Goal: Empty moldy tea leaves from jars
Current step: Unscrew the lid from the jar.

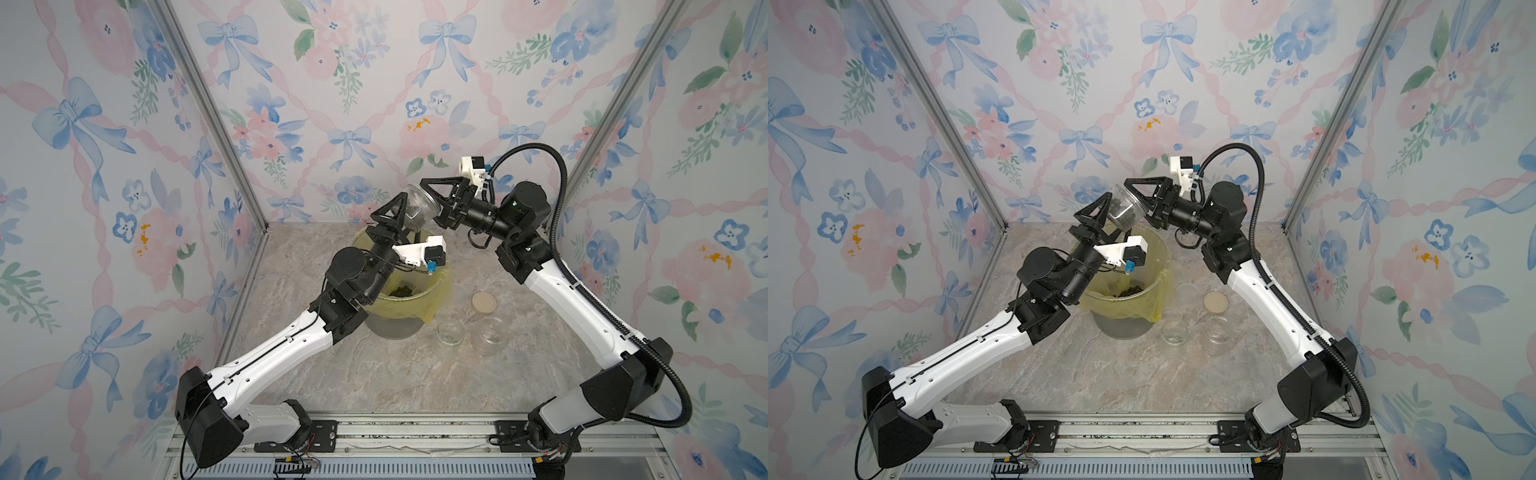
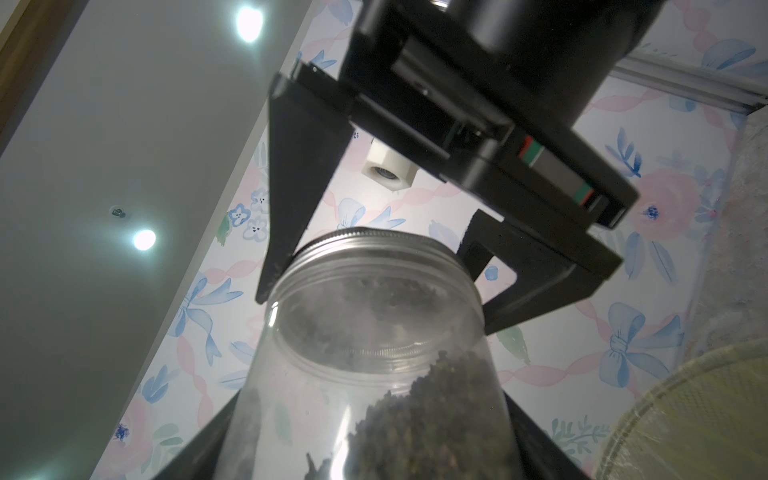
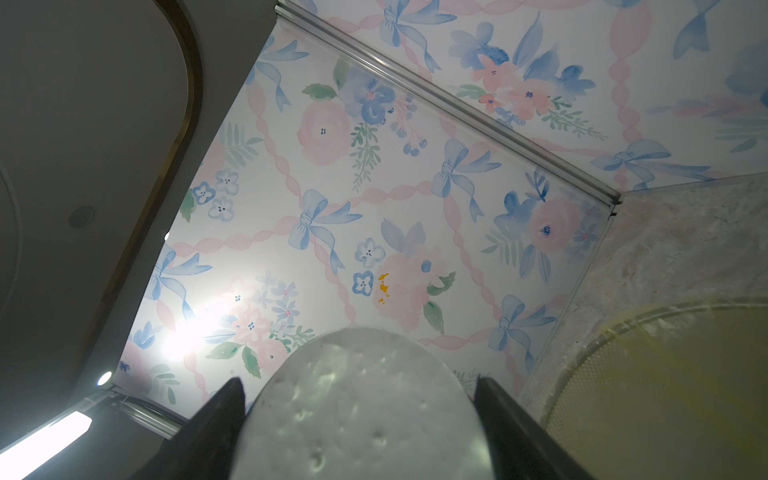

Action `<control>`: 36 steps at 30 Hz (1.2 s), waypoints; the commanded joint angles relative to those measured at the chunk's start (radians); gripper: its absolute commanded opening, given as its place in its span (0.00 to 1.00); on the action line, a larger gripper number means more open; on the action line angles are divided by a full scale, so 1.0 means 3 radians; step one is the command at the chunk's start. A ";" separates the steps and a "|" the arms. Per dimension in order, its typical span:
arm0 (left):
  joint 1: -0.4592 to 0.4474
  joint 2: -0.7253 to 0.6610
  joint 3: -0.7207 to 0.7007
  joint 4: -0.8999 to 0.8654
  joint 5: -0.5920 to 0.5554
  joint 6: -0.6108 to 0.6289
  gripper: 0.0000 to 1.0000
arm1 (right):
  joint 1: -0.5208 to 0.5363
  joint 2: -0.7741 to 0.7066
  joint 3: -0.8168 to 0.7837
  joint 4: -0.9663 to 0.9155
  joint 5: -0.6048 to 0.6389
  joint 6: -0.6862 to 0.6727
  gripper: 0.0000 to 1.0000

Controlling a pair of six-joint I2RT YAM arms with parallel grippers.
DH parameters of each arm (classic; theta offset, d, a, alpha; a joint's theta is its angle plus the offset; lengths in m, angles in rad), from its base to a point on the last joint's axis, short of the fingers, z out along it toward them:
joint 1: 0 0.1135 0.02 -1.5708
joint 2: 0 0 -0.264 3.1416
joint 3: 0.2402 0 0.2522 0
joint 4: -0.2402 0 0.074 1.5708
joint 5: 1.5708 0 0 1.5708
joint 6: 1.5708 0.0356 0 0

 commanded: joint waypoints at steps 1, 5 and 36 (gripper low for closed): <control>-0.0014 0.0052 0.0090 0.0080 -0.0023 -0.0099 0.42 | 0.0030 -0.0004 -0.0027 0.0129 -0.0072 -0.0021 0.79; -0.0014 0.0060 0.0102 0.0080 -0.0022 -0.0152 0.42 | 0.0029 -0.0014 -0.0026 0.0123 -0.0072 -0.0031 0.79; 0.0086 -0.0074 0.0392 -0.0384 0.0720 -0.3201 0.41 | 0.0060 -0.0117 0.0065 -0.0085 -0.0191 -0.0459 0.78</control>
